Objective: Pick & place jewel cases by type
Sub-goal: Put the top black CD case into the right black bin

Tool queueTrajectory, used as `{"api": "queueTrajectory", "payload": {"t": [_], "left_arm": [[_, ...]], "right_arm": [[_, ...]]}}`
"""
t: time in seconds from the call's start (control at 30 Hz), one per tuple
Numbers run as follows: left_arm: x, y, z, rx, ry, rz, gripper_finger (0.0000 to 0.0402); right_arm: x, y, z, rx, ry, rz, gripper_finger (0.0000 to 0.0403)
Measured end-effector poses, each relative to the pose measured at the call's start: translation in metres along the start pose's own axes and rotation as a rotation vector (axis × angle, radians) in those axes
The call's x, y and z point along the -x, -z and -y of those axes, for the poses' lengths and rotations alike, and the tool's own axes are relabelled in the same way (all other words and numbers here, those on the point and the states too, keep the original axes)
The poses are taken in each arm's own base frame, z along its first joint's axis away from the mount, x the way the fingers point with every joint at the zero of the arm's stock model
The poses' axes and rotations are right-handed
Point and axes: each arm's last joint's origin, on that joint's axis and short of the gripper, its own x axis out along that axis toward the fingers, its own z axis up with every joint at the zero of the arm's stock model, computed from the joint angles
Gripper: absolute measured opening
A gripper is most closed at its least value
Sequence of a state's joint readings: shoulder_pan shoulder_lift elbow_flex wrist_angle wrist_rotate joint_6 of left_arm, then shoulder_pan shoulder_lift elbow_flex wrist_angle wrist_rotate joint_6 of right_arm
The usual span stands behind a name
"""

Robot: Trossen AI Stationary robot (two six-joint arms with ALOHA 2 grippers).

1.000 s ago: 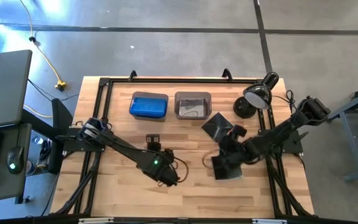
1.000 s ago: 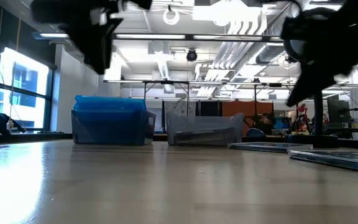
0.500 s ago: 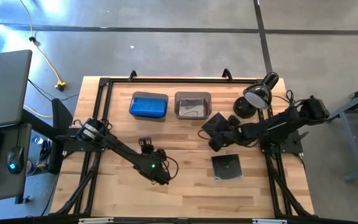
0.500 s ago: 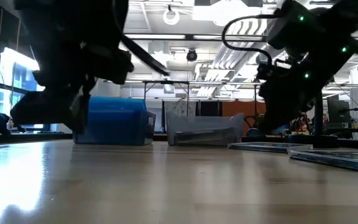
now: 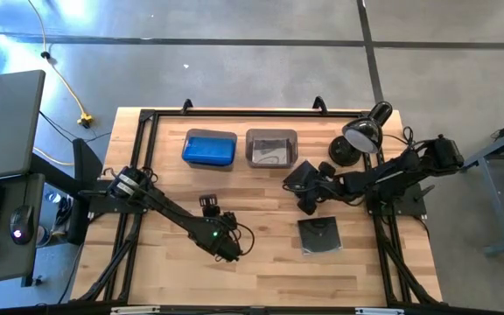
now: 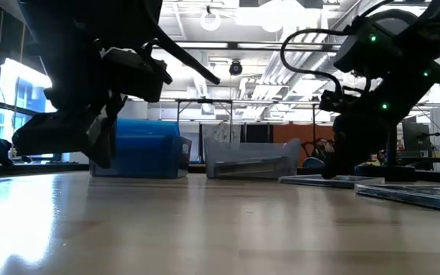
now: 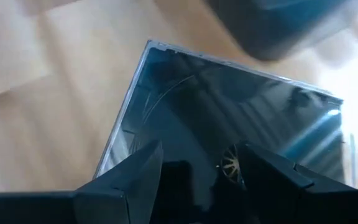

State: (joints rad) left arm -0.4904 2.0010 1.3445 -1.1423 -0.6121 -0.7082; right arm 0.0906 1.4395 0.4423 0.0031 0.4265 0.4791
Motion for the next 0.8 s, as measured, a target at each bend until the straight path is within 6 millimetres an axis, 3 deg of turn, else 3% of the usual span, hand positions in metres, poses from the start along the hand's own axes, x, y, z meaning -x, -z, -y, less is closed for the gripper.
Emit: {"api": "queueTrajectory", "payload": {"t": [0.17,0.3,0.5,0.63,0.8], "left_arm": [[0.000,0.000,0.000,0.000,0.000,0.000,0.0090],[0.000,0.000,0.000,0.002,0.000,0.000,0.0090],[0.000,0.000,0.000,0.003,0.001,0.001,0.0090],[0.000,-0.003,0.002,-0.006,0.021,0.023,0.0090],[0.000,-0.014,0.008,-0.015,0.070,0.125,0.0090]], "right_arm": [[0.002,-0.003,-0.010,0.023,-0.192,-0.020,0.0208],[0.009,-0.003,-0.027,0.140,-0.415,-0.002,0.0208],[0.028,-0.004,-0.058,0.329,-0.646,0.165,0.0208],[0.043,-0.012,-0.077,0.400,-0.634,0.266,0.0208],[0.050,-0.015,-0.083,0.377,-0.492,0.112,0.0208]]}}
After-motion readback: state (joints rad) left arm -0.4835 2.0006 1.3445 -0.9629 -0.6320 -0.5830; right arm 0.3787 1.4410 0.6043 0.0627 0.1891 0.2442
